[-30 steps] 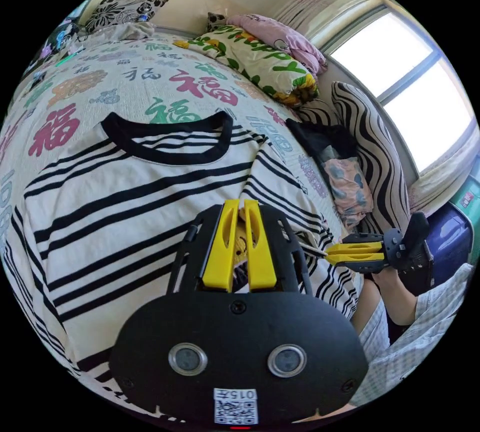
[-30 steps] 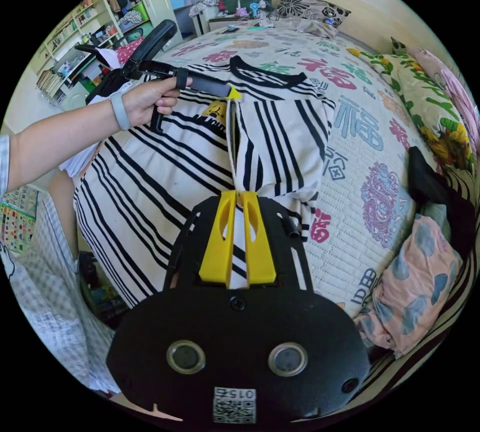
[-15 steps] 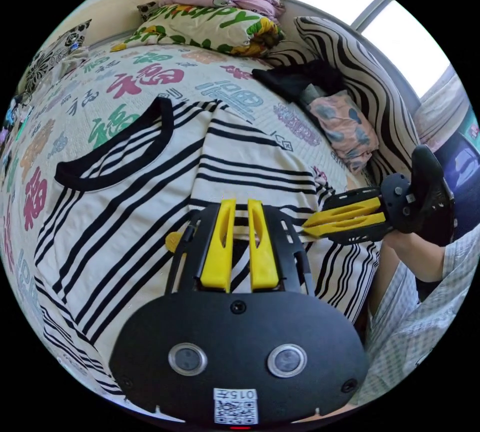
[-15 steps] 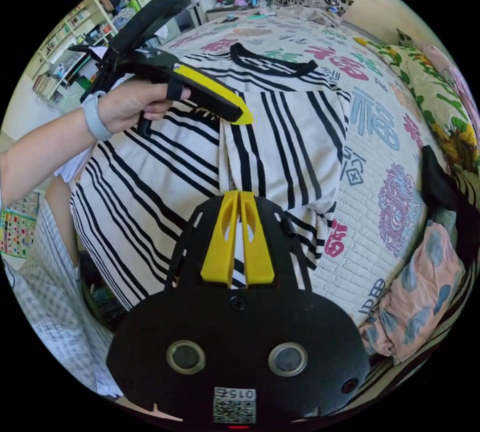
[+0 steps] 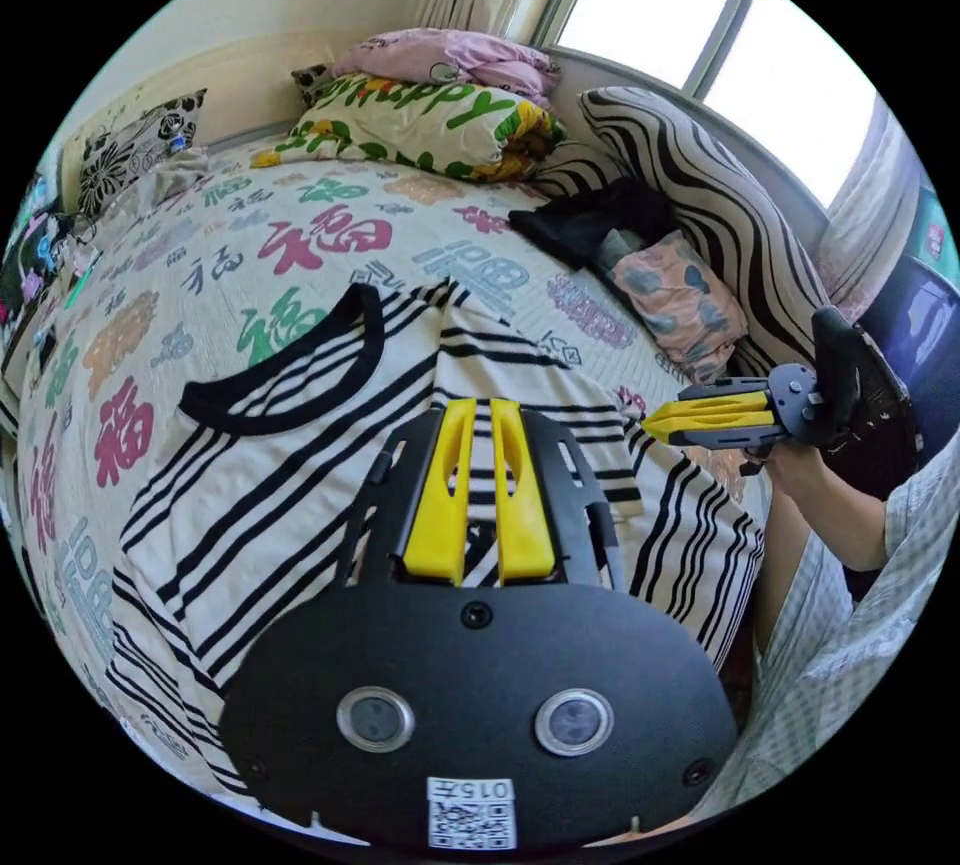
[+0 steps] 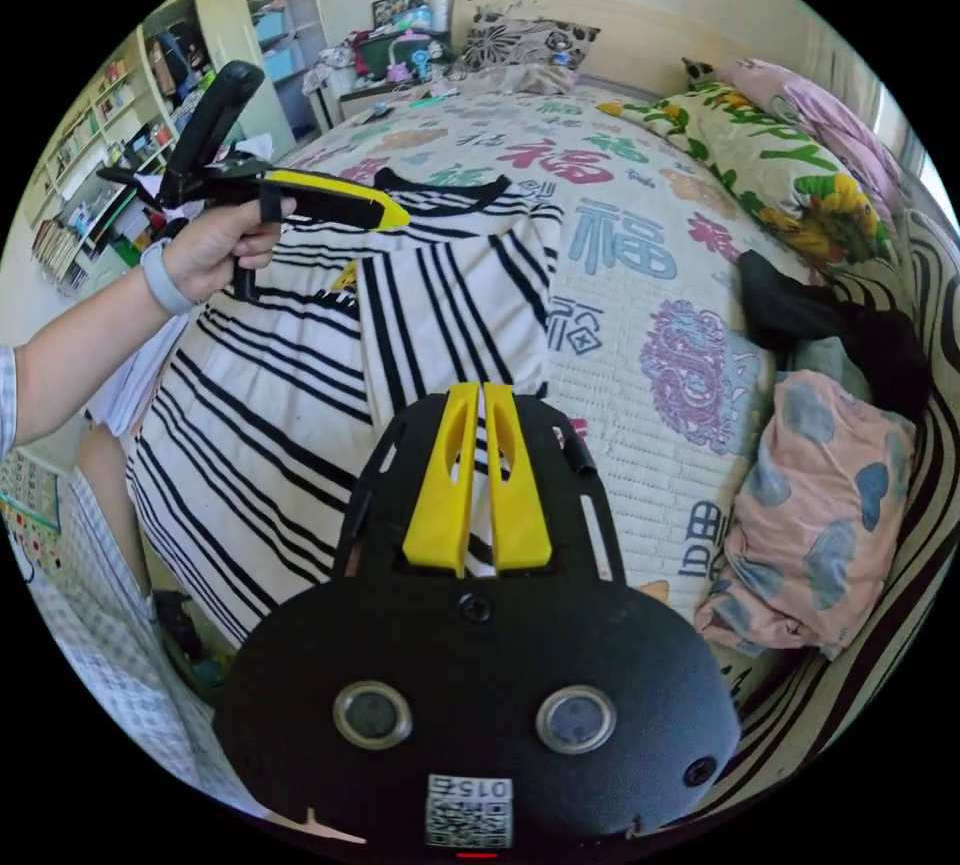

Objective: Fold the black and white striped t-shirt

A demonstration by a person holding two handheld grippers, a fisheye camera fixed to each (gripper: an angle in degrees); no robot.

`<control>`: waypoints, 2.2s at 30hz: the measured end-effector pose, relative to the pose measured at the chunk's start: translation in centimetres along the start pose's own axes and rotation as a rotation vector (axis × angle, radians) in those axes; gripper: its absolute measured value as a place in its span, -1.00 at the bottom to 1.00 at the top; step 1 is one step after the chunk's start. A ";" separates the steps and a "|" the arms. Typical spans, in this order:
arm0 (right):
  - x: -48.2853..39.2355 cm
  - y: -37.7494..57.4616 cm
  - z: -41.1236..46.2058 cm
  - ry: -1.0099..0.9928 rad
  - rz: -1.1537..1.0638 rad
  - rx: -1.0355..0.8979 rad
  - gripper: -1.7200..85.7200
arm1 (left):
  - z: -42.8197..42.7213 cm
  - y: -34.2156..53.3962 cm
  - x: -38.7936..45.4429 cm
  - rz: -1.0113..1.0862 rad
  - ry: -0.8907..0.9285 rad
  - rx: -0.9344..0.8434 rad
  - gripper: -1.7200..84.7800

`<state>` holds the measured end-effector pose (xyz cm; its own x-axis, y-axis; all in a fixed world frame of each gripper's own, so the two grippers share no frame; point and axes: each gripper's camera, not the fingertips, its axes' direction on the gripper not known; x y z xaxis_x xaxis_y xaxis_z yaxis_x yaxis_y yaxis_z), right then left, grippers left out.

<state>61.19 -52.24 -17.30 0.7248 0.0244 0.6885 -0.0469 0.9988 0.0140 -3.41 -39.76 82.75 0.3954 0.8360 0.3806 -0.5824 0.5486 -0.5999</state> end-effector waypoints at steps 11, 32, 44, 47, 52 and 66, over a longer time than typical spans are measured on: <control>3.6 -3.6 8.1 0.039 0.108 -0.079 -0.97 | 9.1 -4.9 -3.8 -0.200 0.066 -0.109 -0.98; -3.3 -4.5 15.6 -0.163 0.116 -0.139 -0.97 | -3.2 14.4 -5.1 -0.329 -0.097 -0.011 -0.97; -16.0 -18.6 16.1 -0.299 -0.201 0.020 -0.95 | -18.9 38.7 -2.9 -0.999 -0.479 0.444 -0.80; -22.5 -24.6 18.8 -0.390 -0.332 0.000 -0.90 | -18.9 42.1 -4.8 -1.129 -0.409 0.491 -0.78; -34.3 -34.5 26.3 -0.411 -0.494 -0.112 -0.83 | -19.5 44.3 -6.6 -1.239 -0.461 0.540 -0.76; -51.2 -47.7 47.5 -0.003 -0.648 -0.480 -0.80 | -19.9 50.0 -8.4 -1.436 -0.283 0.592 -0.79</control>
<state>-6.29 -103.16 -18.79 0.5049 -0.5655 0.6522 0.6828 0.7238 0.0989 -21.68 -19.65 35.54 0.7389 -0.4270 0.5213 -0.0642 0.7255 0.6853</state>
